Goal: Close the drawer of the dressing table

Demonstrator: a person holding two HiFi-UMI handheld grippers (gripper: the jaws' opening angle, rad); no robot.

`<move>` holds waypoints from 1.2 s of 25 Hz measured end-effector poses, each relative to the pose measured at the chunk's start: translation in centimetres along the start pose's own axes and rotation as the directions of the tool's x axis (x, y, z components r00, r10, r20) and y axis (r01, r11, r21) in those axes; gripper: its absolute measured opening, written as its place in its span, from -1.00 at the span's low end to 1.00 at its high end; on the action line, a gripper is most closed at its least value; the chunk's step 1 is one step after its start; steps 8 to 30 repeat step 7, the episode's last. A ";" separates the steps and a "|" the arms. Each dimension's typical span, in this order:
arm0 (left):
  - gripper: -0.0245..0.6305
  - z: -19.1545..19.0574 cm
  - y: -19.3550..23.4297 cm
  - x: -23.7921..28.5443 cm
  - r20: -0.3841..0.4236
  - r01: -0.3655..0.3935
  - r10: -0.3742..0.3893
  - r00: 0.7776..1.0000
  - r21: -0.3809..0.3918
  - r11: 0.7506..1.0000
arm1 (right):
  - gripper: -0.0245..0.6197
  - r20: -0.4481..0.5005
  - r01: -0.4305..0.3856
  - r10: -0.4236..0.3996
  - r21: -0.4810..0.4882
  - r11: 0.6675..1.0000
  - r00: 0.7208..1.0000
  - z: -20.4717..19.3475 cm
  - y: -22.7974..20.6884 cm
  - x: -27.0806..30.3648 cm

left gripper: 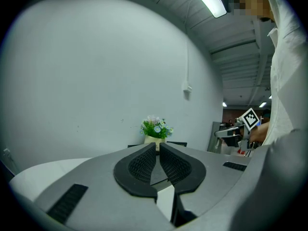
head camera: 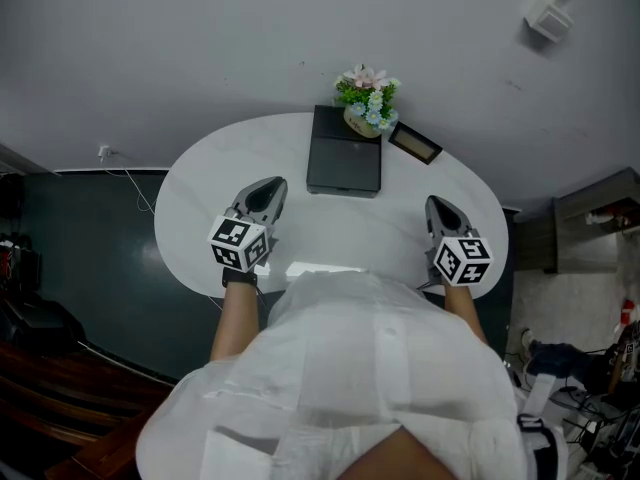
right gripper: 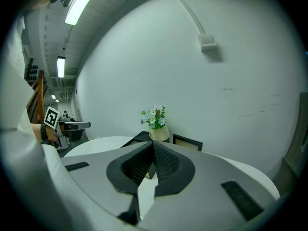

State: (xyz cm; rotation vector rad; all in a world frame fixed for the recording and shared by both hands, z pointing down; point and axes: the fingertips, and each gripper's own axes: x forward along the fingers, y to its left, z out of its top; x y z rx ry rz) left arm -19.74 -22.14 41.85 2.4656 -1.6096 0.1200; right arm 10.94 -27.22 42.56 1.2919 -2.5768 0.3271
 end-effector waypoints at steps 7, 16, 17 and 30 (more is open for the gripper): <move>-0.81 -0.8 -0.4 0.2 -0.012 0.010 -0.010 1.000 -0.014 1.000 | -0.90 -0.003 0.000 0.000 -0.005 1.000 1.000 -0.3 0.1 -0.3; -0.81 -0.8 -0.4 0.2 -0.012 0.010 -0.010 1.000 -0.014 1.000 | -0.90 -0.003 0.000 0.000 -0.005 1.000 1.000 -0.3 0.1 -0.3; -0.81 -0.8 -0.4 0.2 -0.012 0.010 -0.010 1.000 -0.014 1.000 | -0.90 -0.003 0.000 0.000 -0.005 1.000 1.000 -0.3 0.1 -0.3; -0.81 -0.8 -0.4 0.2 -0.012 0.010 -0.010 1.000 -0.014 1.000 | -0.90 -0.003 0.000 0.000 -0.005 1.000 1.000 -0.3 0.1 -0.3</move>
